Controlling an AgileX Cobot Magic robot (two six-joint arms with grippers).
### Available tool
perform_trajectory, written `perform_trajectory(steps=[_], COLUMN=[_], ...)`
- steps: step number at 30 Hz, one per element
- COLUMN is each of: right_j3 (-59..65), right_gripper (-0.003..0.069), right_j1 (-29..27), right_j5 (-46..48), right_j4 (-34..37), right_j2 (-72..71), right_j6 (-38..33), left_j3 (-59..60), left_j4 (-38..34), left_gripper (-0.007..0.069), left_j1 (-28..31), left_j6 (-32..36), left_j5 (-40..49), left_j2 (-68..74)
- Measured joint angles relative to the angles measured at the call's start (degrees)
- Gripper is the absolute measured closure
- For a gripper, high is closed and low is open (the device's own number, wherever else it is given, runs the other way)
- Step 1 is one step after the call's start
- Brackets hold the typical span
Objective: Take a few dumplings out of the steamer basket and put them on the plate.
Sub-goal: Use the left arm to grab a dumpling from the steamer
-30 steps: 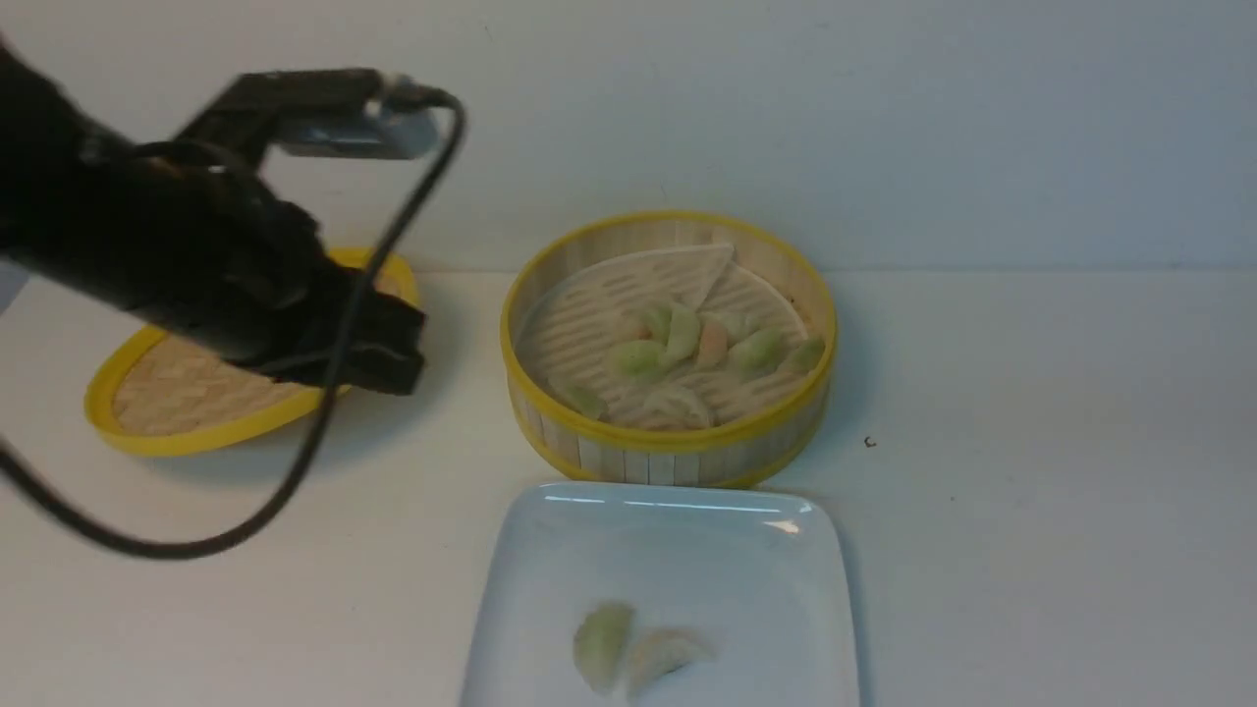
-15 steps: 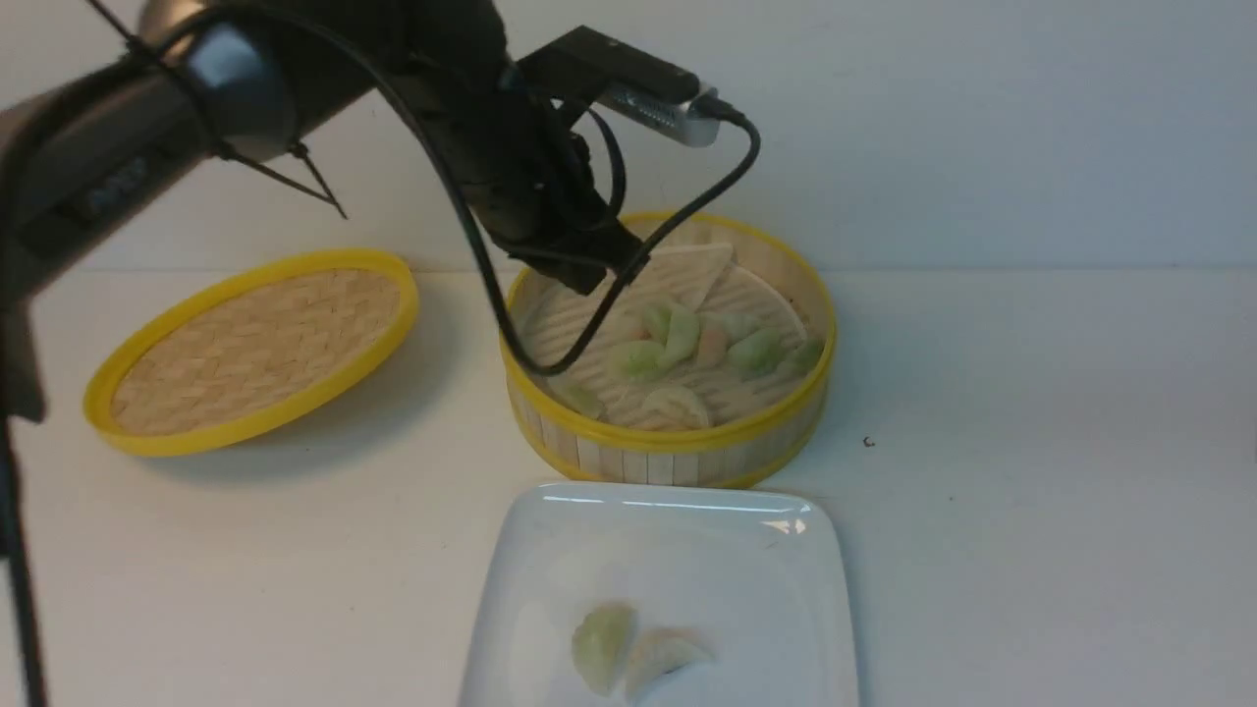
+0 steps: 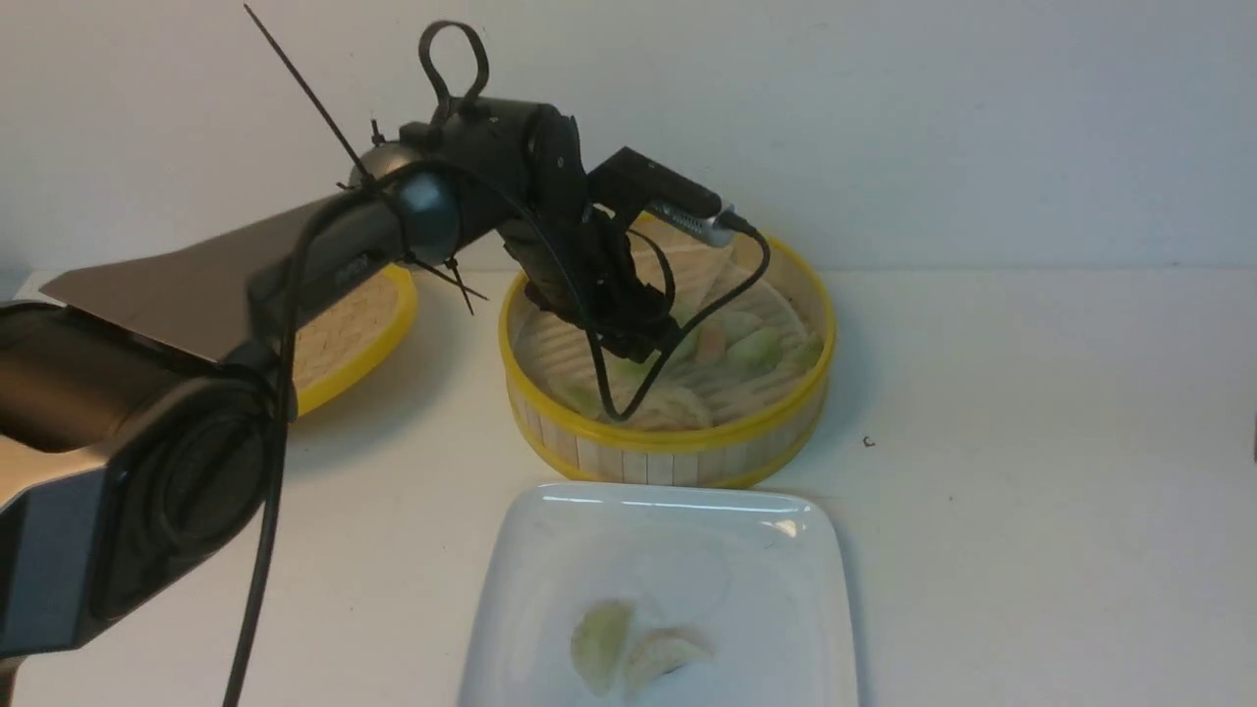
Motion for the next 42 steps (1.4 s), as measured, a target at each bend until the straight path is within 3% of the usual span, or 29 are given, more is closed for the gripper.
perform_trajectory(steps=[10, 13, 16, 22, 26, 32, 38, 42], right_j3=[-0.07, -0.07, -0.07, -0.07, -0.07, -0.07, -0.07, -0.07], right_gripper=[0.0673, 0.0673, 0.0673, 0.0673, 0.0673, 0.0673, 0.0673, 0.0673], right_j1=[0.0, 0.0, 0.0, 0.0, 0.0, 0.0, 0.0, 0.0], right_j5=[0.31, 1.22, 1.71, 1.75, 1.75, 1.89, 2.35, 2.35], right_j4=[0.04, 0.04, 0.04, 0.17, 0.22, 0.22, 0.24, 0.28], right_j2=[0.0, 0.0, 0.0, 0.0, 0.0, 0.0, 0.0, 0.0], right_j6=[0.0, 0.0, 0.0, 0.0, 0.0, 0.0, 0.0, 0.0], left_j3=[-0.24, -0.3, -0.55, -5.57, -16.62, -25.93, -14.83, 4.55], left_j4=[0.13, 0.34, 0.41, 0.8, 4.17, 5.75, 1.86, 0.47], left_gripper=[0.0181, 0.0274, 0.0282, 0.0282, 0.0282, 0.0284, 0.0284, 0.0284], left_j1=[-1.86, -2.2, -2.27, -2.38, -2.38, -2.38, -2.98, -3.83], left_j6=[3.71, 3.71, 3.71, 2.09, -3.43, -8.52, -11.18, -11.18], left_j5=[-2.49, -1.91, -1.13, 8.08, 19.43, 23.01, 23.15, 23.15], left_j2=[2.61, 2.77, 2.77, 3.02, 3.02, 0.88, -10.24, -21.5])
